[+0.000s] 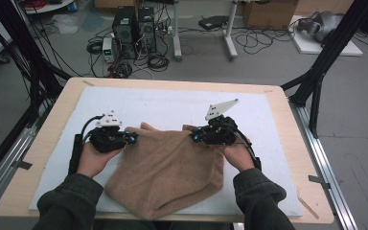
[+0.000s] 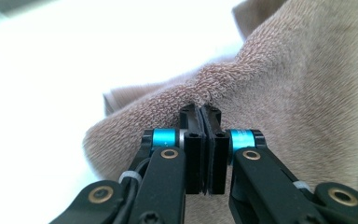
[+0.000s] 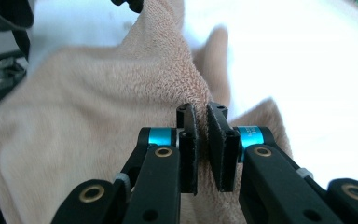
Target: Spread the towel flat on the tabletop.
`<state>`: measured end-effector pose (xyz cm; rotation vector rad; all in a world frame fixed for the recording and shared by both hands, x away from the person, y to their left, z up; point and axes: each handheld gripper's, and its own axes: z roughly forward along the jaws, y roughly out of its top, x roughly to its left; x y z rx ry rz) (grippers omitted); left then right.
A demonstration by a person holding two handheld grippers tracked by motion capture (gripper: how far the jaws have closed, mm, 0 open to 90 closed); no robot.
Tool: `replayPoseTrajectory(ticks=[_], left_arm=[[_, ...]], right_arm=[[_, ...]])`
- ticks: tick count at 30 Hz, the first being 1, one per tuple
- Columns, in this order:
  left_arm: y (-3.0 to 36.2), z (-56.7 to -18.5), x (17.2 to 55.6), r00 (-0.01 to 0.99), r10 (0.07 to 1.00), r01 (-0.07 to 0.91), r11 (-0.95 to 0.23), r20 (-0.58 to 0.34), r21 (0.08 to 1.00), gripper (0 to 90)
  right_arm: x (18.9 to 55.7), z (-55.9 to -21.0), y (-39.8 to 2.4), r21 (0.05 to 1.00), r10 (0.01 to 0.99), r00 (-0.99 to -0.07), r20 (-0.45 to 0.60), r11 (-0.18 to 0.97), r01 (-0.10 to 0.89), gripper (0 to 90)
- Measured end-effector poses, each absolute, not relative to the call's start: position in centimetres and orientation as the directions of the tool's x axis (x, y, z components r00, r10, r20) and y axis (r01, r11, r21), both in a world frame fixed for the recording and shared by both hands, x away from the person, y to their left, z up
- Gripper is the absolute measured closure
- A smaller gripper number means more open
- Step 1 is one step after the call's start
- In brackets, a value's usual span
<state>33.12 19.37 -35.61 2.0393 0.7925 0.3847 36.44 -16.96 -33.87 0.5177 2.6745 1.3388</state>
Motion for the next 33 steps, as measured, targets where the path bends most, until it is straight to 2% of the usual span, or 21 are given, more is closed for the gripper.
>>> replayPoseTrajectory(ticks=[3,7,11,14,18,20,23,25,30,33], left_arm=[[19.9,-34.5,32.2,0.749,0.663,0.366,-0.386,-0.022,0.847,88.1],[20.0,-35.1,28.9,0.767,0.642,0.351,-0.432,0.009,0.831,88.1],[20.0,-37.8,24.4,0.786,0.618,0.352,-0.473,0.020,0.808,88.2],[20.2,-40.4,22.2,0.795,0.605,0.394,-0.478,-0.031,0.785,88.1],[20.2,-42.8,21.4,0.803,0.589,0.447,-0.491,-0.094,0.747,88.0],[20.1,-42.7,21.5,0.811,0.576,0.442,-0.495,-0.098,0.748,86.8],[20.1,-41.2,21.9,0.832,0.538,0.432,-0.472,-0.137,0.769,76.0],[19.9,-40.2,22.0,0.841,0.524,0.415,-0.468,-0.132,0.780,67.7],[19.6,-37.9,23.4,0.850,0.520,0.370,-0.468,-0.088,0.802,55.0],[19.7,-38.0,25.0,0.830,0.556,0.366,-0.467,-0.055,0.805,51.9]], right_arm=[[36.0,-33.0,-16.8,0.793,0.348,-0.937,0.022,0.565,0.228,83.2],[34.3,-33.3,-16.8,0.785,0.329,-0.944,0.013,0.582,0.213,82.9],[31.4,-35.7,-16.7,0.764,0.295,-0.955,0.039,0.608,0.219,82.9],[29.2,-38.4,-16.4,0.742,0.270,-0.960,0.076,0.628,0.235,83.0],[27.1,-41.7,-16.1,0.700,0.268,-0.959,0.088,0.668,0.251,82.6],[27.1,-41.9,-16.5,0.718,0.275,-0.954,0.116,0.641,0.272,77.0],[27.1,-40.9,-16.8,0.738,0.263,-0.957,0.126,0.619,0.267,68.2],[27.2,-39.6,-17.1,0.755,0.266,-0.957,0.112,0.603,0.256,62.4],[28.2,-37.4,-18.3,0.768,0.330,-0.944,0.032,0.596,0.234,59.3],[29.7,-38.2,-18.7,0.731,0.375,-0.927,0.010,0.630,0.263,54.7]])
